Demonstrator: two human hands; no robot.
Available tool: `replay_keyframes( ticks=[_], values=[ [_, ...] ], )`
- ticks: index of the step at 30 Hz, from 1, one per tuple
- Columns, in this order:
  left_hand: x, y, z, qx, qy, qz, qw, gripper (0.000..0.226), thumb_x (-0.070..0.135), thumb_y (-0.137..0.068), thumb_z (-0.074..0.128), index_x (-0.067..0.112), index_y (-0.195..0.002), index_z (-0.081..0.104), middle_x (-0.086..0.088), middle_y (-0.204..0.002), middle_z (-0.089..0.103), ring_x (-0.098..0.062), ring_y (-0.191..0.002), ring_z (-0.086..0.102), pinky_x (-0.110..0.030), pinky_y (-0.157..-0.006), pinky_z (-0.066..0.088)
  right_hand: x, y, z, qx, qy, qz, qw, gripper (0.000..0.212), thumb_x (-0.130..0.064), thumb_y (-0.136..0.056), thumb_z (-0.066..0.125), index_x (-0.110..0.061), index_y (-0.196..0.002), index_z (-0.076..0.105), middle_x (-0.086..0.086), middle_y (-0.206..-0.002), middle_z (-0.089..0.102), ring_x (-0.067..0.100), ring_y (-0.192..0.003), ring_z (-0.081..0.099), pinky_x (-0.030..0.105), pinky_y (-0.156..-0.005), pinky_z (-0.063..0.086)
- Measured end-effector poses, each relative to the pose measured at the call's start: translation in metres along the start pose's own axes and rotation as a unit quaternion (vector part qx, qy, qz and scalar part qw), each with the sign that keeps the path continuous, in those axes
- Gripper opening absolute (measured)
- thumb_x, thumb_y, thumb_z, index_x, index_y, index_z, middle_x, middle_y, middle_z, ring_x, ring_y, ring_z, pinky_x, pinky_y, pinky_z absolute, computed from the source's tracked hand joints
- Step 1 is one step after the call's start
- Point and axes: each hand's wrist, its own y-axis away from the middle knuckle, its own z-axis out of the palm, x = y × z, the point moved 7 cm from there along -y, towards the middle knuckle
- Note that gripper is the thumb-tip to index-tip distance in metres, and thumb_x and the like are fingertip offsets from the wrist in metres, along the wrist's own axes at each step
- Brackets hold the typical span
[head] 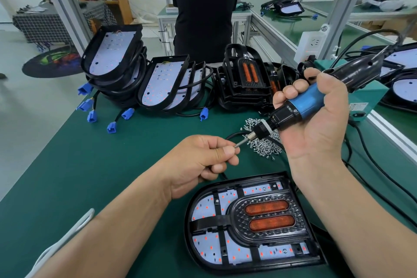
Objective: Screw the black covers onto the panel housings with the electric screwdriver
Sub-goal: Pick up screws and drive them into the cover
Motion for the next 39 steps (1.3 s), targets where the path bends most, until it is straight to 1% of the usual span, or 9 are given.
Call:
replay_keyframes(
  ticks=[6,13,17,20,24,27,30,35,39],
  values=[
    [0.0,0.0,0.001,0.0,0.009,0.001,1.0,0.011,0.005,-0.103,0.061,0.002,-0.105,0.071,-0.008,-0.085,0.069,-0.006,-0.056,0.042,-0.013,-0.043,0.03,-0.001,0.001,0.0,0.0,0.002,-0.002,1.0,0.01,-0.018,-0.099,0.055,-0.01,-0.106,0.059,0.002,-0.08,0.053,0.018,-0.069,0.052,0.034,-0.075,0.047],
    [-0.001,0.0,-0.004,0.023,-0.024,0.012,0.999,0.008,0.004,-0.102,0.064,0.001,-0.105,0.071,-0.007,-0.083,0.07,-0.007,-0.056,0.043,-0.013,-0.043,0.031,0.0,0.004,0.004,-0.015,0.024,-0.011,1.0,0.009,-0.018,-0.101,0.055,-0.012,-0.106,0.061,0.001,-0.08,0.055,0.017,-0.069,0.053,0.034,-0.076,0.048],
    [-0.001,0.001,-0.005,0.036,-0.041,0.023,0.998,0.006,0.005,-0.102,0.065,0.002,-0.103,0.07,-0.007,-0.083,0.071,-0.007,-0.056,0.043,-0.014,-0.043,0.03,0.001,0.004,0.004,-0.02,0.036,-0.013,0.999,0.011,-0.018,-0.104,0.055,-0.011,-0.112,0.058,0.001,-0.081,0.057,0.016,-0.069,0.054,0.033,-0.077,0.049],
    [-0.001,0.001,-0.006,0.04,-0.04,0.024,0.998,0.006,0.006,-0.102,0.065,0.003,-0.103,0.07,-0.008,-0.084,0.07,-0.007,-0.056,0.043,-0.014,-0.044,0.03,0.002,0.003,0.004,-0.019,0.049,-0.018,0.998,0.017,-0.016,-0.104,0.056,-0.009,-0.118,0.052,0.001,-0.081,0.056,0.016,-0.069,0.055,0.033,-0.076,0.05],
    [0.0,0.001,-0.006,0.045,-0.041,0.033,0.998,0.006,0.007,-0.103,0.065,0.005,-0.099,0.069,-0.007,-0.083,0.07,-0.007,-0.056,0.044,-0.015,-0.044,0.03,0.0,0.002,0.003,-0.016,0.057,-0.022,0.998,0.021,-0.017,-0.103,0.06,-0.01,-0.121,0.05,0.001,-0.082,0.056,0.016,-0.071,0.056,0.034,-0.077,0.05],
    [0.001,0.001,-0.008,0.057,-0.066,0.044,0.995,0.011,0.008,-0.103,0.065,0.008,-0.092,0.068,-0.007,-0.082,0.071,-0.008,-0.055,0.044,-0.015,-0.044,0.031,0.002,0.003,0.002,-0.008,0.073,-0.019,0.997,0.019,-0.022,-0.104,0.064,-0.012,-0.116,0.053,-0.001,-0.084,0.057,0.016,-0.074,0.057,0.033,-0.077,0.051],
    [0.002,0.001,-0.01,0.072,-0.09,0.056,0.992,0.015,0.009,-0.103,0.065,0.009,-0.089,0.068,-0.007,-0.082,0.07,-0.009,-0.055,0.043,-0.016,-0.045,0.032,0.005,0.005,0.0,0.002,0.085,-0.015,0.996,0.021,-0.027,-0.104,0.067,-0.014,-0.114,0.053,-0.001,-0.084,0.058,0.015,-0.074,0.059,0.033,-0.078,0.053],
    [0.003,0.001,-0.011,0.078,-0.1,0.066,0.99,0.014,0.011,-0.103,0.067,0.009,-0.089,0.07,-0.007,-0.08,0.07,-0.008,-0.054,0.043,-0.016,-0.045,0.032,0.007,0.005,-0.006,0.031,0.094,-0.008,0.995,0.033,-0.033,-0.103,0.07,-0.011,-0.12,0.052,0.0,-0.086,0.06,0.015,-0.078,0.061,0.034,-0.08,0.054],
    [0.004,0.0,-0.009,0.074,-0.08,0.064,0.992,0.009,0.01,-0.102,0.067,0.007,-0.094,0.071,-0.007,-0.08,0.069,-0.008,-0.054,0.043,-0.015,-0.044,0.031,0.01,0.003,-0.016,0.075,0.08,0.006,0.994,0.031,-0.034,-0.102,0.071,-0.012,-0.117,0.055,0.0,-0.085,0.06,0.016,-0.076,0.061,0.036,-0.08,0.055]
  ],
)
